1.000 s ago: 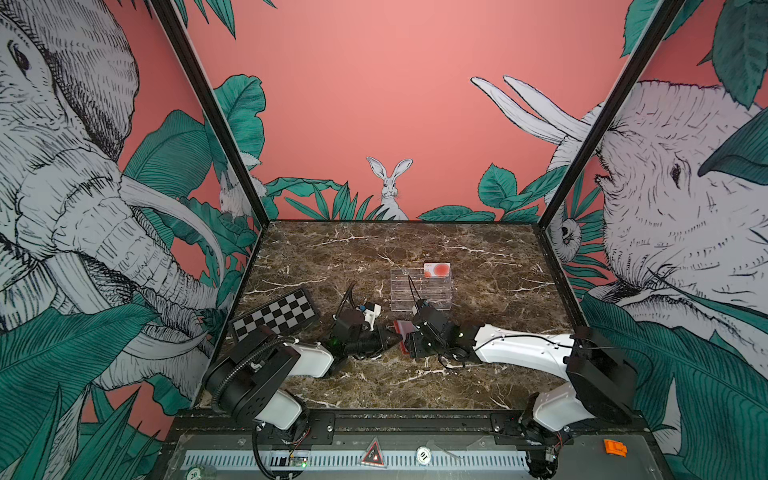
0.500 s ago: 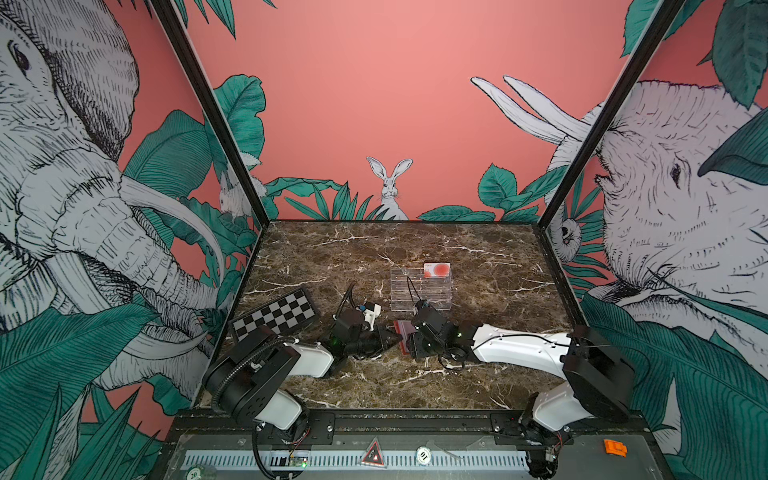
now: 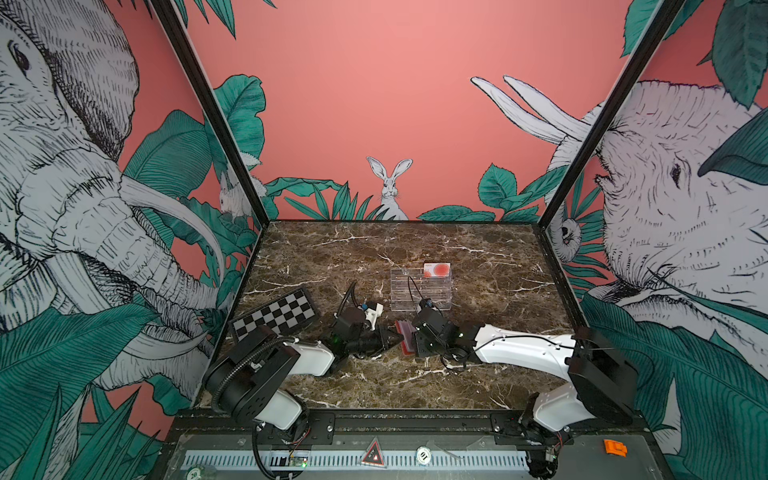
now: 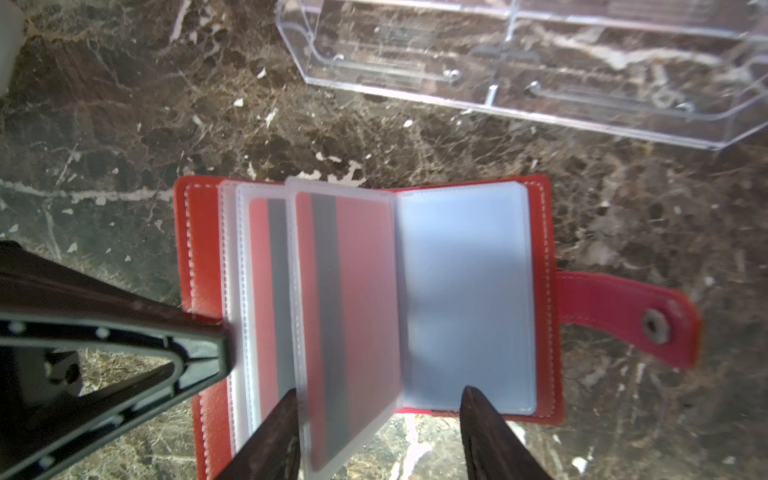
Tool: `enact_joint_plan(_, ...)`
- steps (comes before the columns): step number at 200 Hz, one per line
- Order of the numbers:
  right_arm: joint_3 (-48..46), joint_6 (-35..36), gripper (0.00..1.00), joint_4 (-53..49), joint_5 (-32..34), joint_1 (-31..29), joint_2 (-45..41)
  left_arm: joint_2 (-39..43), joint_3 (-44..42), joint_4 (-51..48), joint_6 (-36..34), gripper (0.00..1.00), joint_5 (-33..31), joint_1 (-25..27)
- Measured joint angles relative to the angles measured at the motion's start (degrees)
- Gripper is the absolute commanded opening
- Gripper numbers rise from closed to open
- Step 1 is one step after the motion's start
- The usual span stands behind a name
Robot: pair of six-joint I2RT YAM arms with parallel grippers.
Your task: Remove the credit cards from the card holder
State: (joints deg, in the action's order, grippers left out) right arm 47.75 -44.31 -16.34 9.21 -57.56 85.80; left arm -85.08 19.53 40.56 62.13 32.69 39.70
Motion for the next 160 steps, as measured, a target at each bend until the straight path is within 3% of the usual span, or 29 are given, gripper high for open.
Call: enact_joint_plan(160, -8.79, -2.86, 0.64, -3.41, 2.25, 3.78, -12.15, -4.09, 8.37, -19.06, -15.30, 0.00, 7.63, 0.00)
